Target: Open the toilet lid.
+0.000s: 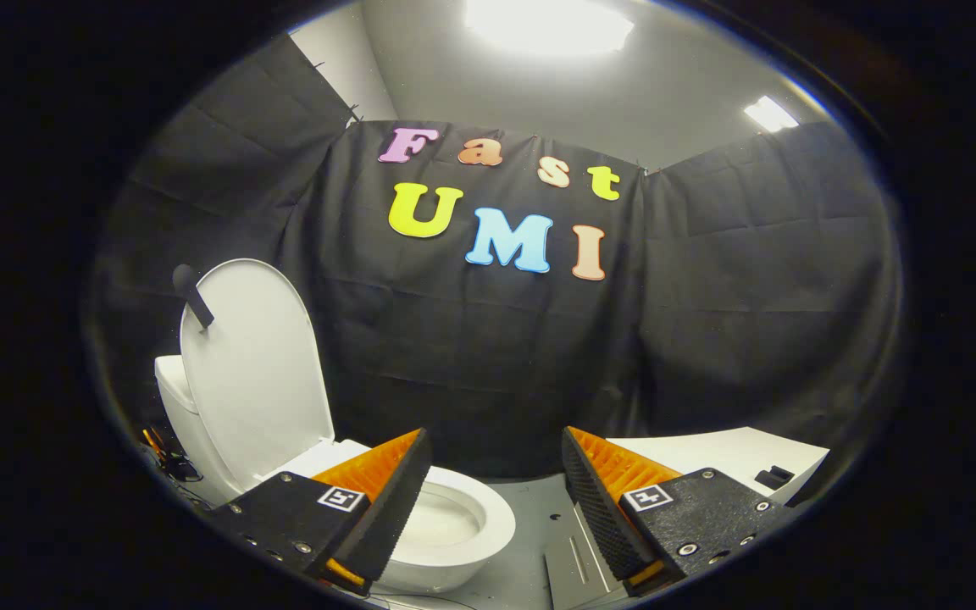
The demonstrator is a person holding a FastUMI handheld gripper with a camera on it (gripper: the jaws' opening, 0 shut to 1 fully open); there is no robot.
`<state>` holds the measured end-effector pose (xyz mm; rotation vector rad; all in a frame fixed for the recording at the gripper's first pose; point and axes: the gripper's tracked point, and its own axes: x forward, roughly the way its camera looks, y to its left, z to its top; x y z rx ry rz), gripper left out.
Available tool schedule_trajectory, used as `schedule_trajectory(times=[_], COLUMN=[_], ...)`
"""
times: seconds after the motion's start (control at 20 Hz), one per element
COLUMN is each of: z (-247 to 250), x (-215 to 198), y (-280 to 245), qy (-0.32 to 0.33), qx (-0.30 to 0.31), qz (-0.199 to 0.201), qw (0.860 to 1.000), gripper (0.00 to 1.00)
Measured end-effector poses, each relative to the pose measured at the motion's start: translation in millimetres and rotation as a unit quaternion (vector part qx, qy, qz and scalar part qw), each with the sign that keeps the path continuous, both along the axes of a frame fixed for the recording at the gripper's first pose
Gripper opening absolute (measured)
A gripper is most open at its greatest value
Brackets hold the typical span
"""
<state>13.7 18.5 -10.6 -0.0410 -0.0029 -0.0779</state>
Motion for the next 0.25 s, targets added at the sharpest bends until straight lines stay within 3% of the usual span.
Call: schedule_trajectory(times=[0.25], z=[-0.2], x=[-0.3], y=[0.3], qy=[0.001], qx=[0.002], qz=[0.002], qw=[1.0], gripper=[0.95])
